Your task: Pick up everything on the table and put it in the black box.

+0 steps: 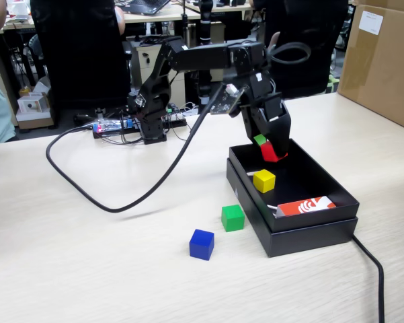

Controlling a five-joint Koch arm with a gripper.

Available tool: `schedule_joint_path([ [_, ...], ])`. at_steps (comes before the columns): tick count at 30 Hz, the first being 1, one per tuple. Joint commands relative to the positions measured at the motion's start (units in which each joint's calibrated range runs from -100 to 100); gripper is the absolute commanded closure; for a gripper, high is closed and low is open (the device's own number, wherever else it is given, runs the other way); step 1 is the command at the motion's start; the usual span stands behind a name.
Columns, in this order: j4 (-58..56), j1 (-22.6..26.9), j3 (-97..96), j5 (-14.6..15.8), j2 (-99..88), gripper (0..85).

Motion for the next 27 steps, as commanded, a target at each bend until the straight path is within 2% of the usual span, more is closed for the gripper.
schedule_joint_path([
  [1, -0.8, 0.9, 3.8, 0.6, -1.4, 74.5],
  [10, -2.9, 1.0, -4.8, 1.6, -2.9, 74.1],
  [13, -3.0, 0.8, -8.3, 1.6, -3.4, 66.9],
  [17, -2.9, 0.6, -8.4, 1.8, -2.2, 63.3],
  [21, -2.9, 0.4, -7.7, 1.8, -4.5, 43.8],
  [27, -2.9, -1.8, -2.3, 1.5, -15.3, 42.7],
])
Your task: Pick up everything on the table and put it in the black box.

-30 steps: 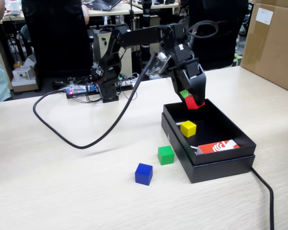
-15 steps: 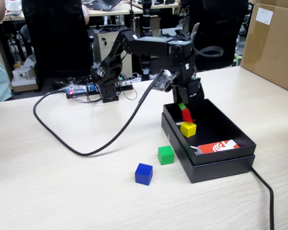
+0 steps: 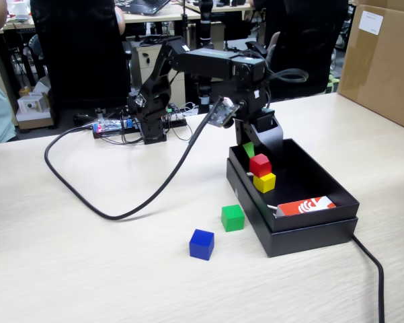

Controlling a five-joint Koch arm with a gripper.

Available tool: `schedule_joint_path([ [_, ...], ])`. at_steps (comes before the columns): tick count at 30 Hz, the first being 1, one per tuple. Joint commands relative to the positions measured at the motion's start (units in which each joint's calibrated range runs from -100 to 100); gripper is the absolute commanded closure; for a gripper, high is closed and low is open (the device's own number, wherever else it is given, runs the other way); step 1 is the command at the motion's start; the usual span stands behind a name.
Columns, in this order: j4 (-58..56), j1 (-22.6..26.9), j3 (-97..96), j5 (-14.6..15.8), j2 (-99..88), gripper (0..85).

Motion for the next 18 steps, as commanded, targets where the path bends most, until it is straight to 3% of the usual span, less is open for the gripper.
schedule_joint_path([
  [1, 0.1, -1.7, 6.9, -0.5, -9.5, 42.7],
  [5, 0.1, -8.8, 11.3, -3.1, -11.5, 42.7],
  [18, 0.2, -10.4, 11.7, -2.3, 13.1, 42.4],
])
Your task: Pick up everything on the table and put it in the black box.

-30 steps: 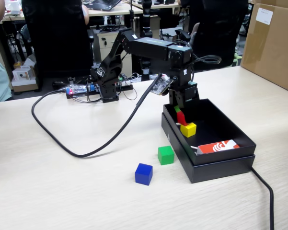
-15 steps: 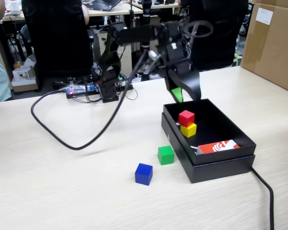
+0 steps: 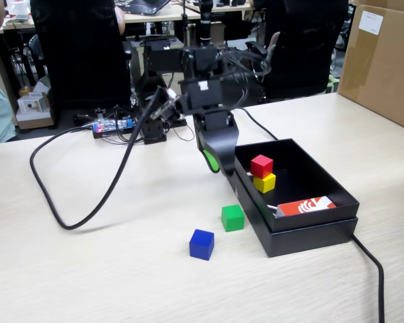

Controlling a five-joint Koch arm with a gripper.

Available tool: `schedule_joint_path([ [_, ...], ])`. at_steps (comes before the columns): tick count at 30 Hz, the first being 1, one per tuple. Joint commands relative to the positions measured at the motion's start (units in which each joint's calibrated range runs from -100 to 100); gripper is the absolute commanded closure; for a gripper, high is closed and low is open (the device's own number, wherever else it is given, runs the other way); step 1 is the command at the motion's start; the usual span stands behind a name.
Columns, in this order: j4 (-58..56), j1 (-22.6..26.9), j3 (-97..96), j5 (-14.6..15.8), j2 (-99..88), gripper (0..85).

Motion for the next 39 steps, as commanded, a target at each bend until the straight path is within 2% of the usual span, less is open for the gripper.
schedule_joint_path([
  [1, 0.4, 0.1, 5.2, 0.4, 3.5, 42.4],
  [16, 0.3, 1.5, 14.5, 0.9, 19.9, 43.5],
  [18, 0.2, 1.5, 14.5, 1.1, 21.2, 51.1],
  [20, 0.1, 1.4, 14.2, 1.7, 21.6, 67.4],
  [22, 0.1, 1.1, 13.8, 1.8, 20.7, 76.6],
  [24, 0.0, 0.8, 12.3, 1.8, 17.7, 77.4],
  [29, 0.0, 0.1, 0.9, 1.5, -6.7, 77.4],
  [32, 0.0, 1.7, -0.8, 0.6, -20.9, 77.4],
  [39, 0.1, 6.8, 3.4, 0.5, -24.7, 77.4],
])
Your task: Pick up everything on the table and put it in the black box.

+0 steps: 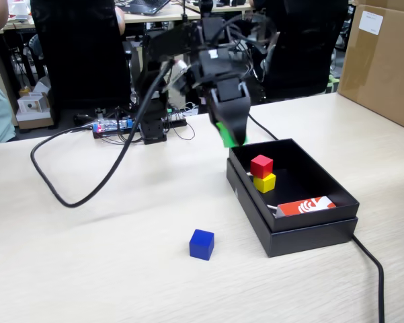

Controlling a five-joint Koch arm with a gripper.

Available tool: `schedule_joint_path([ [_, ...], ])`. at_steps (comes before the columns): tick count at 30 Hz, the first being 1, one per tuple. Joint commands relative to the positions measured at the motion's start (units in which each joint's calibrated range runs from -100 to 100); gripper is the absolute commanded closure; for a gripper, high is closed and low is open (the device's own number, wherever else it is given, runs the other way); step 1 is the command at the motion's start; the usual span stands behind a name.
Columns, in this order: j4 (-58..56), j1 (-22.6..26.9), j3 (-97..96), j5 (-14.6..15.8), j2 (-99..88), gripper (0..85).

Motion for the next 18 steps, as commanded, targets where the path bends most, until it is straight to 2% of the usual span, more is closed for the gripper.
schedule_joint_path([
  [1, 0.1, 2.0, 5.2, -0.5, -2.2, 77.4],
  [11, 0.1, 3.4, 10.1, 0.9, 19.8, 76.6],
  [18, 0.1, 3.0, 8.7, 1.3, 22.7, 76.5],
])
